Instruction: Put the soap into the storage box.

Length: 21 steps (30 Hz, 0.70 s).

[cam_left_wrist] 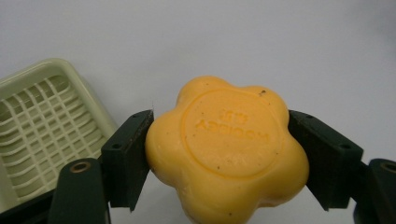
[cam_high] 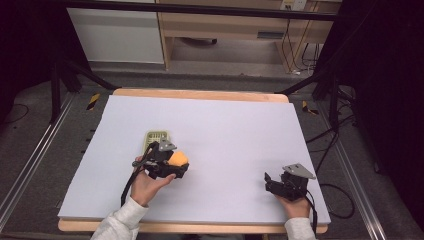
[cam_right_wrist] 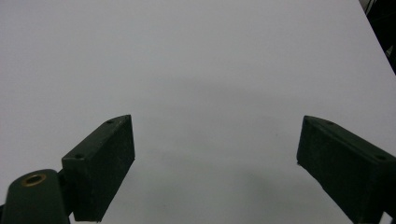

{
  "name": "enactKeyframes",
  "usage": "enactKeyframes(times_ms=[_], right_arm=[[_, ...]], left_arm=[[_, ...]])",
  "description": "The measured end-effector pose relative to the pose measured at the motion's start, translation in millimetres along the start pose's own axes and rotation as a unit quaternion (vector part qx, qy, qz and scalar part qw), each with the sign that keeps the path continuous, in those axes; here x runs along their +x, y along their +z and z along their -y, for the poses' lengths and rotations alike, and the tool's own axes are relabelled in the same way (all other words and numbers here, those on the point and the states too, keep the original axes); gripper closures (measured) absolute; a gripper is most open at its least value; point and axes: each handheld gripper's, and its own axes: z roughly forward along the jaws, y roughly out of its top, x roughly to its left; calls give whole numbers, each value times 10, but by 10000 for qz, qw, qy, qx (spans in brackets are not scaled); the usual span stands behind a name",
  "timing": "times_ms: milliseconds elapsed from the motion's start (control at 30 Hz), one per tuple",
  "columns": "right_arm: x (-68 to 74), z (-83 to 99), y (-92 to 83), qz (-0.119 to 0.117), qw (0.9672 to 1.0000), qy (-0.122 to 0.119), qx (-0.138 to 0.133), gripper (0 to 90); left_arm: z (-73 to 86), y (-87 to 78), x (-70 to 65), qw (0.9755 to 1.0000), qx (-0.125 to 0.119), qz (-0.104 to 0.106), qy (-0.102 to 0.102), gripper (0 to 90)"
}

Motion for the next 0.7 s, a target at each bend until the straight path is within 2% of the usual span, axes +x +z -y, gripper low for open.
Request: enactKeyframes(times_ms=[700], right_arm=[[-11, 5, -29, -15, 10000, 3, -46, 117]], left_arm=[[-11, -77, 365, 9989, -124, -223, -394, 257]])
